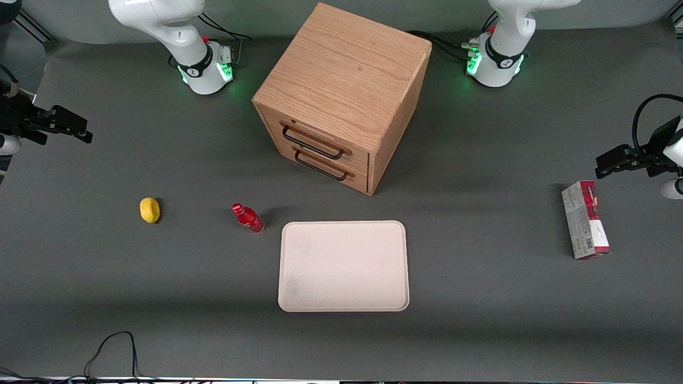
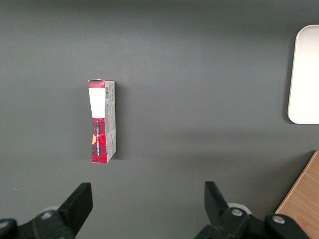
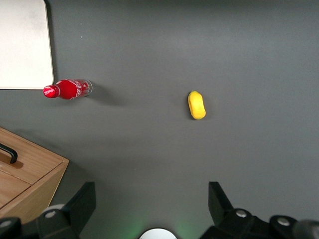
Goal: Place coke bottle on tray
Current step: 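Move the right gripper down over the red Coca-Cola bottle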
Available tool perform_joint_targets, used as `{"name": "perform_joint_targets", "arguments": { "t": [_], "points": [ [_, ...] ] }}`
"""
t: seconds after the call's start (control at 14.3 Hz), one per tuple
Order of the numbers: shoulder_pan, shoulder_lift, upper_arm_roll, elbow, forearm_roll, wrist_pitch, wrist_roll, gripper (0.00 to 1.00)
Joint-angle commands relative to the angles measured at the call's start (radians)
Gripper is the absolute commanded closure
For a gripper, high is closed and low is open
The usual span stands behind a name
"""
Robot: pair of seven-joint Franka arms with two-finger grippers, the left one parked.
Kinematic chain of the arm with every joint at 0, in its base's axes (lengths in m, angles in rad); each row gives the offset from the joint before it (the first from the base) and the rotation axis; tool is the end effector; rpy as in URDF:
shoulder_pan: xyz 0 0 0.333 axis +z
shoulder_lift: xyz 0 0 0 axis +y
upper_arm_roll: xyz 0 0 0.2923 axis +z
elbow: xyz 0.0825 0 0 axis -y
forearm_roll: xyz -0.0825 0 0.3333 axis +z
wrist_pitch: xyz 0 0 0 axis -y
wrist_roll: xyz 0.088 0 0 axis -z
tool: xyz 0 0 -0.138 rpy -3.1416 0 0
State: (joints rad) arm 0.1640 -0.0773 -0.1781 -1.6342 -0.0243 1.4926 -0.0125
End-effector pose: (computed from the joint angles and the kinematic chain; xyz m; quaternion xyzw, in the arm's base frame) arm 0.4709 -0.0132 0.5740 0.9994 -0.0009 -0.0328 0.0049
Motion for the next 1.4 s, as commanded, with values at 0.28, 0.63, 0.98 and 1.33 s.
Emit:
{"name": "perform_joint_targets", "arguments": {
  "t": [0.28,0.63,0.98,1.33],
  "points": [
    [0.003,0.017,0.002,0.004,0.023,0.026,0.008,0.0],
    [-0.004,0.115,0.135,0.007,0.127,0.236,0.227,0.0],
    [-0.003,0.344,0.354,0.117,0.008,0.35,0.497,0.0],
    [0.006,0.439,0.404,0.073,-0.052,0.438,0.517,0.0]
  ]
}}
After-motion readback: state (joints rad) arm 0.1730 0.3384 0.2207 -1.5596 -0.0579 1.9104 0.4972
